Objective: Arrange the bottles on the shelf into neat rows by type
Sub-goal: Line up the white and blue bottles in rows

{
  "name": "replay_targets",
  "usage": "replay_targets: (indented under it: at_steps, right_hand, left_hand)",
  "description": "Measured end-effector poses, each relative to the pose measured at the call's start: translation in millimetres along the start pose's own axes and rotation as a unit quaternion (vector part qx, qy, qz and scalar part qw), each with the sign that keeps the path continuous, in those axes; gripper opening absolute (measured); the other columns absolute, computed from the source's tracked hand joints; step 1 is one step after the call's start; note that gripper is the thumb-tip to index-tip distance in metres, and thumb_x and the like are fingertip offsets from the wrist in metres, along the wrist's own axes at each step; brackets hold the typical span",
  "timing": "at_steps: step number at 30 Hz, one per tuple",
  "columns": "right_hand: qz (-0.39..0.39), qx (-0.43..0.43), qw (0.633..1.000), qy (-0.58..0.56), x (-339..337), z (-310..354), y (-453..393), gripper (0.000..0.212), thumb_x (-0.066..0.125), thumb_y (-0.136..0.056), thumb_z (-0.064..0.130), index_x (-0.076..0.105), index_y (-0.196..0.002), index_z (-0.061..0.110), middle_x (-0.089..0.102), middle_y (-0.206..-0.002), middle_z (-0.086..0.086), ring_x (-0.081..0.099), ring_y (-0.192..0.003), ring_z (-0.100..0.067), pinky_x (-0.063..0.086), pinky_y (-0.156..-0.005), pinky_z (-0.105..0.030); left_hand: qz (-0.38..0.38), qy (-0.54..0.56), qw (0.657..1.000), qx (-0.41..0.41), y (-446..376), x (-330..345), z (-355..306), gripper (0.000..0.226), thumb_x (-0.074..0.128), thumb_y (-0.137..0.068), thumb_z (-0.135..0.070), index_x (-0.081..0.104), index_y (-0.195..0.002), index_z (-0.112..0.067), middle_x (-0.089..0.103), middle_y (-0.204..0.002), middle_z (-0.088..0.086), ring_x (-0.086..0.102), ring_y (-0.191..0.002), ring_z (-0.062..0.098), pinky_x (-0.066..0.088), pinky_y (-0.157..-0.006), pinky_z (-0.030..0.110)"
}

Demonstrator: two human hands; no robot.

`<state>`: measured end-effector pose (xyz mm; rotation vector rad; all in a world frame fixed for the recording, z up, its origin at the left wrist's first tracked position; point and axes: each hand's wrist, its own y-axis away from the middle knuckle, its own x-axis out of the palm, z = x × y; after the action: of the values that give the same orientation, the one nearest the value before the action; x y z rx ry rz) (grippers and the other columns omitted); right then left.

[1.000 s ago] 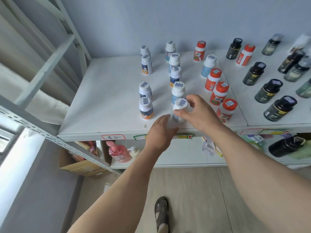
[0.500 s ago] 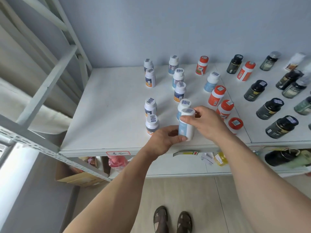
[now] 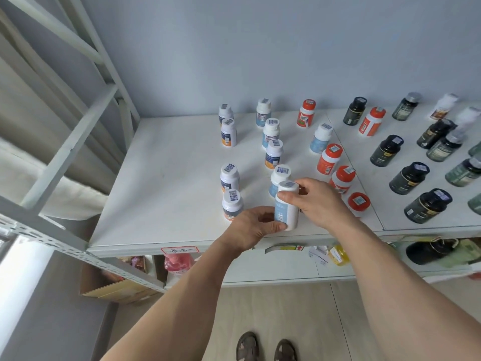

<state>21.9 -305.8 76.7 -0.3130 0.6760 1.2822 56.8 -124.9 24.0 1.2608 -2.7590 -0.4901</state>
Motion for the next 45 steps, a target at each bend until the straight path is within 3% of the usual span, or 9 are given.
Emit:
replay_targets:
  at_steps: [4, 8, 12, 16, 21, 25, 31, 36, 45]
  right_hand:
    - [0.019, -0.016, 1.000, -0.017, 6.3, -7.1, 2.4, 0.031, 0.071, -0.077, 0.050, 0.065, -0.103, 0.036, 0.069, -0.091, 0.018, 0.060, -0.081, 0.007, 0.039, -0.060, -0.010]
    - [0.041, -0.005, 0.998, -0.038, 15.1, -23.8, 5.5, 0.035, 0.073, -0.077, 0.043, 0.059, -0.109, 0.044, 0.067, -0.100, 0.025, 0.060, -0.094, 0.004, 0.044, -0.075, -0.019]
    - [0.050, 0.003, 0.998, -0.047, 19.5, -35.2, 7.5, 0.045, 0.076, -0.077, 0.039, 0.054, -0.116, 0.045, 0.064, -0.109, 0.026, 0.059, -0.102, 0.002, 0.047, -0.086, -0.027]
    - [0.065, 0.011, 0.996, -0.061, 11.4, -33.0, 10.9, 0.056, 0.074, -0.066, 0.057, 0.054, -0.117, 0.048, 0.063, -0.111, 0.027, 0.057, -0.104, 0.004, 0.046, -0.087, -0.031]
    - [-0.057, -0.006, 0.996, -0.062, -12.1, -6.9, -22.5, 0.058, 0.067, -0.073, 0.062, 0.056, -0.122, 0.035, 0.059, -0.123, 0.016, 0.054, -0.109, 0.004, 0.042, -0.089, -0.028]
    - [0.056, 0.006, 0.998, 0.031, -13.0, 4.8, -60.5, 0.065, 0.074, -0.076, 0.048, 0.049, -0.133, 0.030, 0.052, -0.136, 0.005, 0.048, -0.121, -0.011, 0.036, -0.088, -0.030]
    - [0.127, -0.015, 0.991, 0.043, -7.3, -6.6, -82.5, 0.053, 0.076, -0.077, 0.038, 0.054, -0.125, 0.033, 0.065, -0.116, 0.009, 0.060, -0.103, -0.014, 0.046, -0.087, -0.032]
    - [0.082, -0.042, 0.996, 0.020, -24.5, -2.7, -94.5, 0.036, 0.074, -0.071, 0.050, 0.058, -0.101, 0.041, 0.066, -0.092, 0.020, 0.060, -0.083, 0.003, 0.044, -0.064, -0.024]
    - [0.027, -0.057, 0.998, 0.016, -39.4, 24.3, -91.1, 0.051, 0.064, -0.060, 0.071, 0.061, -0.093, 0.031, 0.066, -0.084, 0.016, 0.061, -0.077, -0.001, 0.045, -0.062, -0.026]
  left_hand:
    - [-0.041, -0.153, 0.987, 0.034, 0.9, -2.8, -1.6, 0.042, 0.074, -0.082, -0.035, 0.062, -0.120, -0.022, 0.067, -0.113, -0.008, 0.059, -0.108, 0.011, 0.046, -0.096, 0.027]
    - [-0.082, -0.263, 0.958, 0.076, 5.0, -6.2, 2.3, 0.047, 0.071, -0.084, -0.035, 0.057, -0.126, -0.018, 0.062, -0.121, 0.001, 0.054, -0.100, 0.010, 0.039, -0.084, 0.018]
    - [-0.095, -0.342, 0.927, 0.122, 8.6, -7.5, 7.1, 0.056, 0.068, -0.087, -0.036, 0.051, -0.135, -0.014, 0.058, -0.133, 0.002, 0.054, -0.118, 0.017, 0.036, -0.092, 0.017]
    - [-0.109, -0.383, 0.896, 0.198, 12.1, -6.8, -0.7, 0.051, 0.068, -0.088, -0.033, 0.055, -0.131, -0.010, 0.061, -0.128, 0.005, 0.057, -0.113, 0.021, 0.038, -0.089, 0.019]
    - [-0.157, -0.392, 0.874, 0.241, 11.0, -14.1, -26.1, 0.039, 0.063, -0.091, -0.032, 0.061, -0.124, -0.011, 0.064, -0.123, 0.003, 0.061, -0.103, 0.022, 0.042, -0.084, 0.022]
    - [-0.202, -0.408, 0.857, 0.241, -0.5, -21.6, -47.2, 0.036, 0.061, -0.092, -0.032, 0.062, -0.124, -0.014, 0.062, -0.127, 0.001, 0.059, -0.109, 0.020, 0.048, -0.086, 0.029]
    - [-0.181, -0.442, 0.866, 0.146, -33.1, -27.1, -59.4, 0.049, 0.061, -0.092, -0.033, 0.051, -0.136, -0.016, 0.050, -0.142, 0.001, 0.048, -0.127, 0.017, 0.035, -0.101, 0.023]
    - [-0.147, -0.399, 0.903, 0.064, -56.9, -25.5, -65.9, 0.064, 0.069, -0.085, -0.036, 0.044, -0.141, -0.017, 0.048, -0.144, 0.001, 0.046, -0.129, 0.016, 0.033, -0.106, 0.024]
    - [-0.018, -0.255, 0.966, -0.031, -79.7, -40.0, -91.8, 0.036, 0.079, -0.075, -0.031, 0.068, -0.108, -0.023, 0.072, -0.103, -0.004, 0.063, -0.102, 0.018, 0.047, -0.097, 0.040]
